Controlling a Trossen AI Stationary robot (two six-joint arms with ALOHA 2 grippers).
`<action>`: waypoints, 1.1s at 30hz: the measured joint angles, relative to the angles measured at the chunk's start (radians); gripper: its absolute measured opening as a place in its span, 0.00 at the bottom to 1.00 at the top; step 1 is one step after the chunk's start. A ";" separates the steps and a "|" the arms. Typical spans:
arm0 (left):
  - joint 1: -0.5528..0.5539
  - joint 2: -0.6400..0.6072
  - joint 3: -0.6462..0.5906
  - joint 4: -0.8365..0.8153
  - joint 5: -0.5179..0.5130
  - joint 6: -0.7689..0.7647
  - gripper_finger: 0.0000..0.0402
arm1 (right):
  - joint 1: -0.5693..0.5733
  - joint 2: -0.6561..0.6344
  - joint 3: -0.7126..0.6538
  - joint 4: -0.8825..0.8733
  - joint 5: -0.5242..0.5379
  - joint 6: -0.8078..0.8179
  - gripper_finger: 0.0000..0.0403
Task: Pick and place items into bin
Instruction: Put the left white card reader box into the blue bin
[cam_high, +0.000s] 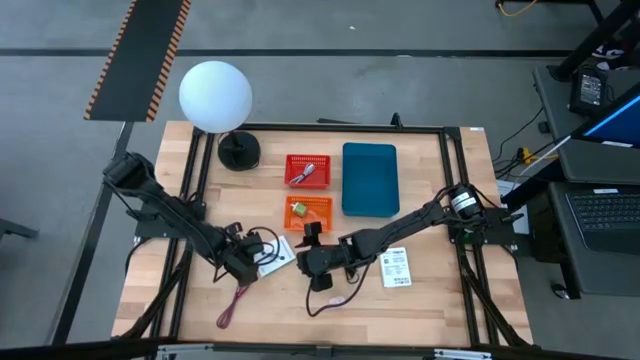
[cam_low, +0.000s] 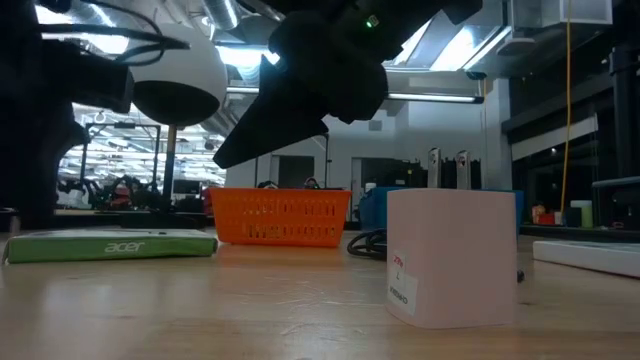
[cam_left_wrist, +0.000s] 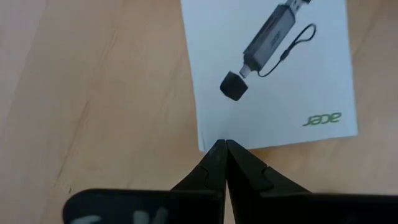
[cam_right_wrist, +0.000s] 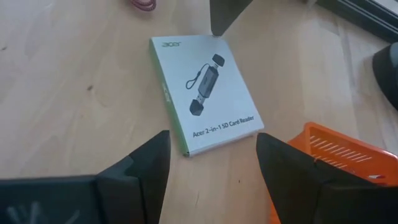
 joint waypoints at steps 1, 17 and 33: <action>0.000 0.007 0.000 0.001 0.003 0.000 0.01 | 0.000 0.000 0.000 0.000 0.000 0.000 0.54; 0.000 0.029 0.002 0.002 0.001 -0.009 0.01 | 0.018 0.000 0.000 -0.013 0.002 -0.031 0.54; 0.000 0.030 0.000 0.015 0.001 -0.013 0.00 | 0.051 0.166 0.163 -0.109 0.161 -0.052 0.54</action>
